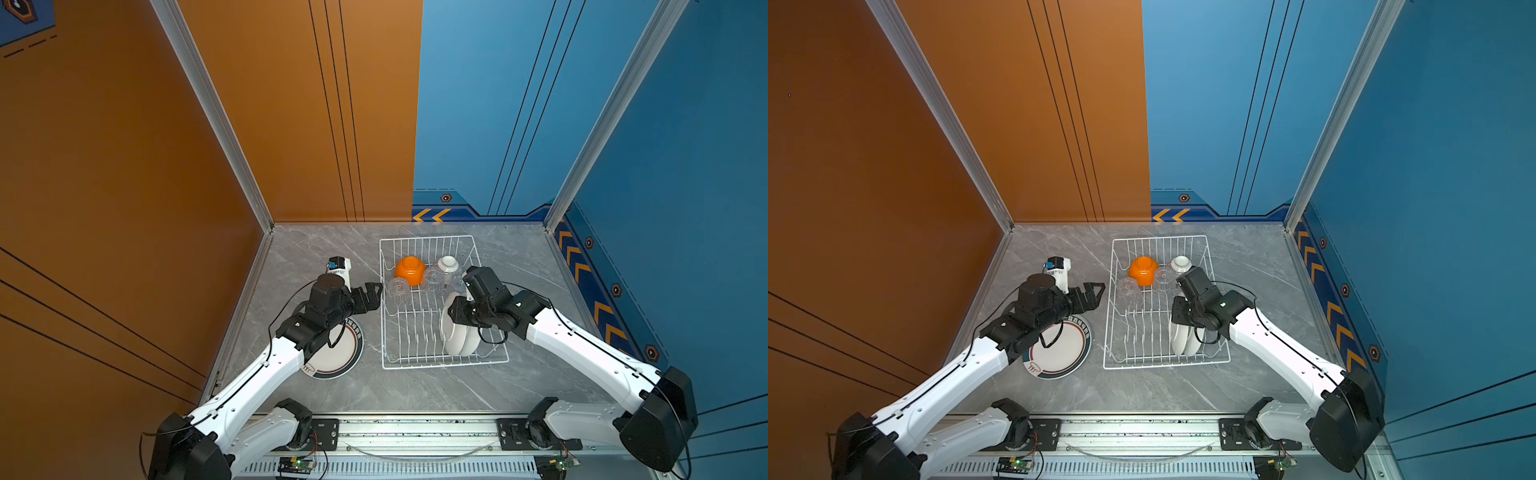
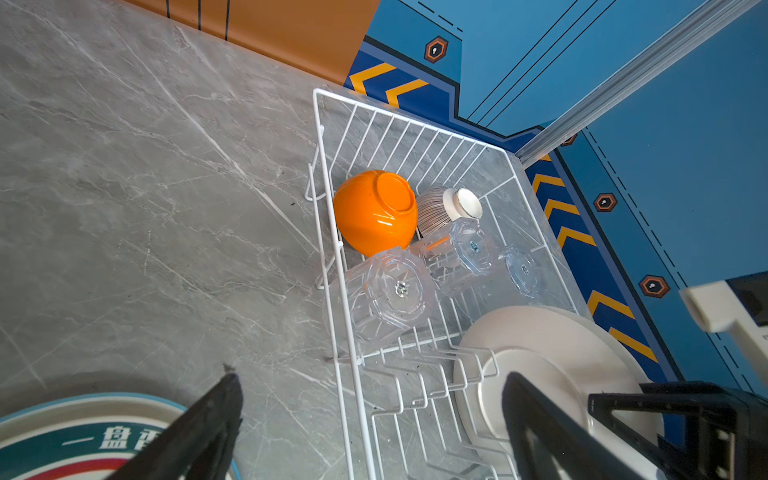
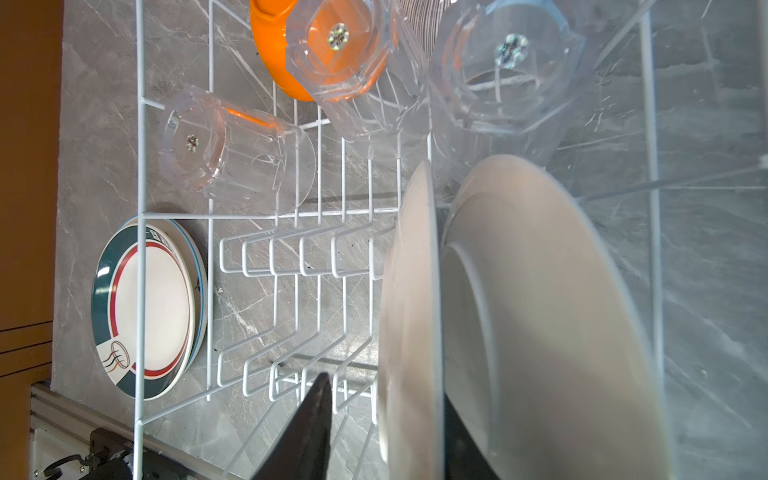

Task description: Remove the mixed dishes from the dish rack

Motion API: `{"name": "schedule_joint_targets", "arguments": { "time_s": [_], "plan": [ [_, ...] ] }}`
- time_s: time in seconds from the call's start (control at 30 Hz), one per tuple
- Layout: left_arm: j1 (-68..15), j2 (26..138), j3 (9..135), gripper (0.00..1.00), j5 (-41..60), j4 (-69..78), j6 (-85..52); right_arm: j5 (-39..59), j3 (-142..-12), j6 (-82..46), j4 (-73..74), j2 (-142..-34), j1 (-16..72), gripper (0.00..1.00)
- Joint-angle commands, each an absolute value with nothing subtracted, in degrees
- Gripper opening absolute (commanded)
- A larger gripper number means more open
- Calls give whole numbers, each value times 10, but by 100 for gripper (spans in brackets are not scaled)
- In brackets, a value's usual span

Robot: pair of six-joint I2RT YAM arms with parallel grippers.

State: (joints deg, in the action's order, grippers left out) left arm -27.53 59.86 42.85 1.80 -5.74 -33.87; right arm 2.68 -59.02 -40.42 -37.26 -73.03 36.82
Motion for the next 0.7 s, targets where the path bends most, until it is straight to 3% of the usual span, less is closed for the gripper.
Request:
{"name": "schedule_joint_targets", "arguments": {
  "time_s": [0.0, 0.43, 0.67],
  "plan": [
    [-285, 610, 451, 98, 28, -33, -332, 11, -595, -412, -363, -738, 371, 35],
    [-298, 632, 483, 98, 36, -24, -330, 12, -601, -412, -363, -748, 372, 19],
    [-307, 625, 630, 98, -16, -255, -338, 27, -606, -414, -365, -740, 369, 16]
  ]
}}
